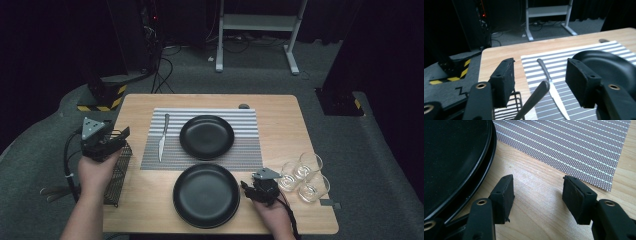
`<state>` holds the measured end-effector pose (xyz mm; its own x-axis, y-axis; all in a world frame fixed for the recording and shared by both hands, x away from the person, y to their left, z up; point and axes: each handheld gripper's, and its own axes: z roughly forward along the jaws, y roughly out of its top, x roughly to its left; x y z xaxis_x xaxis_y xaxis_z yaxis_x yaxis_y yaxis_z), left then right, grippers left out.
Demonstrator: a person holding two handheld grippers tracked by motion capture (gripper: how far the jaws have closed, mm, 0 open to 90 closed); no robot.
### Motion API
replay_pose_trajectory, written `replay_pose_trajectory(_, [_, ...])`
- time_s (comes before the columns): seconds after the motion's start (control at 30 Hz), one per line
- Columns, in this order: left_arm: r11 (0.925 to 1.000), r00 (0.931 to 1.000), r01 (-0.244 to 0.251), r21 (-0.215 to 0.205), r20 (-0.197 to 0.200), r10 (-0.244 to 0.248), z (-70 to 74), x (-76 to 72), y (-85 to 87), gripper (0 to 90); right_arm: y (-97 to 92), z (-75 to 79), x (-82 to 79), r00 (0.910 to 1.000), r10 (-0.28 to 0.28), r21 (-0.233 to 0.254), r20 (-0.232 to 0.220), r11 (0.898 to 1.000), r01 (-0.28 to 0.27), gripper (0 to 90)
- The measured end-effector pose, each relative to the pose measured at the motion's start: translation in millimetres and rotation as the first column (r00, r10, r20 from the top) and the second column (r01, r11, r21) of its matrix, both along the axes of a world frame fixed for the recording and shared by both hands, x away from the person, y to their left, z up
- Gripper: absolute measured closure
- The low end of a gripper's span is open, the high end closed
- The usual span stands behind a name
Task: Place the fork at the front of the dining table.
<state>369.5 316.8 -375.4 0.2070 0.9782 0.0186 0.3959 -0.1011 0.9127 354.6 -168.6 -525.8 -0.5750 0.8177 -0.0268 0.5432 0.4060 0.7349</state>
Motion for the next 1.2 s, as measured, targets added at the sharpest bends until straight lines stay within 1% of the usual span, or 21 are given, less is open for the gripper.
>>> replay_pose_trajectory(0.17, [0.9998,0.9998,0.006,0.017,-0.02,-0.006,-3.6,1.6,-1.5,46.3,-0.1,0.0,-0.1,1.0,0.0,0.0,0.0,1.0,0.0,42.4])
replay_pose_trajectory(0.27, [0.9998,0.9996,0.008,0.016,-0.026,-0.008,-4.6,1.4,-0.6,50.8,-0.1,0.0,-0.1,1.0,-0.001,0.0,-0.001,1.0,0.001,42.4])
replay_pose_trajectory(0.3, [0.9999,0.9996,0.01,0.011,-0.027,-0.009,-5.2,1.5,-0.1,52.3,-0.1,0.0,-0.1,1.0,0.0,0.0,-0.001,1.0,0.0,42.4])
replay_pose_trajectory(0.43, [0.9998,0.9983,0.02,-0.003,-0.055,-0.02,-7.7,3.2,2.3,54.2,-0.1,0.0,-0.2,1.0,-0.001,0.0,-0.001,1.0,0.001,42.4])
replay_pose_trajectory(0.67, [0.9993,0.9967,0.031,-0.018,-0.075,-0.032,-9.7,4.6,4.1,61.6,-0.1,0.0,-0.3,1.0,-0.002,0.0,-0.001,1.0,0.002,42.3])
replay_pose_trajectory(0.8, [0.9995,0.9966,0.031,-0.01,-0.076,-0.032,-10.2,4.4,3.9,66.1,-0.1,0.0,-0.2,1.0,-0.002,0.0,0.0,1.0,0.002,42.3])
replay_pose_trajectory(0.87, [0.9994,0.997,0.032,-0.013,-0.07,-0.033,-10.0,3.5,4.3,68.7,-0.1,0.0,-0.3,1.0,-0.002,0.0,-0.001,1.0,0.002,42.3])
replay_pose_trajectory(0.93, [0.9989,0.9978,0.035,-0.03,-0.056,-0.037,-9.1,1.8,6.6,76.0,0.0,0.0,-0.4,1.0,-0.003,0.0,-0.001,1.0,0.003,42.3])
replay_pose_trajectory(0.97, [0.9986,0.9979,0.034,-0.04,-0.054,-0.036,-9.3,1.6,7.1,76.3,0.0,0.0,-0.5,1.0,-0.003,0.001,-0.002,1.0,0.003,42.3])
replay_pose_trajectory(1.03, [0.9987,0.9983,0.029,-0.043,-0.05,-0.031,-9.2,1.0,7.6,76.7,0.0,0.0,-0.4,1.0,-0.003,0.001,-0.001,1.0,0.003,42.3])
replay_pose_trajectory(1.13, [0.9975,0.9987,0.025,-0.066,-0.043,-0.028,-9.0,0.8,9.7,78.6,-0.1,0.0,-0.4,1.0,-0.003,0.001,-0.002,1.0,0.003,42.2])
replay_pose_trajectory(1.2, [0.9976,0.9988,0.023,-0.065,-0.041,-0.026,-9.2,0.5,9.2,78.6,0.1,0.0,-0.5,1.0,-0.005,0.003,-0.002,1.0,0.005,42.2])
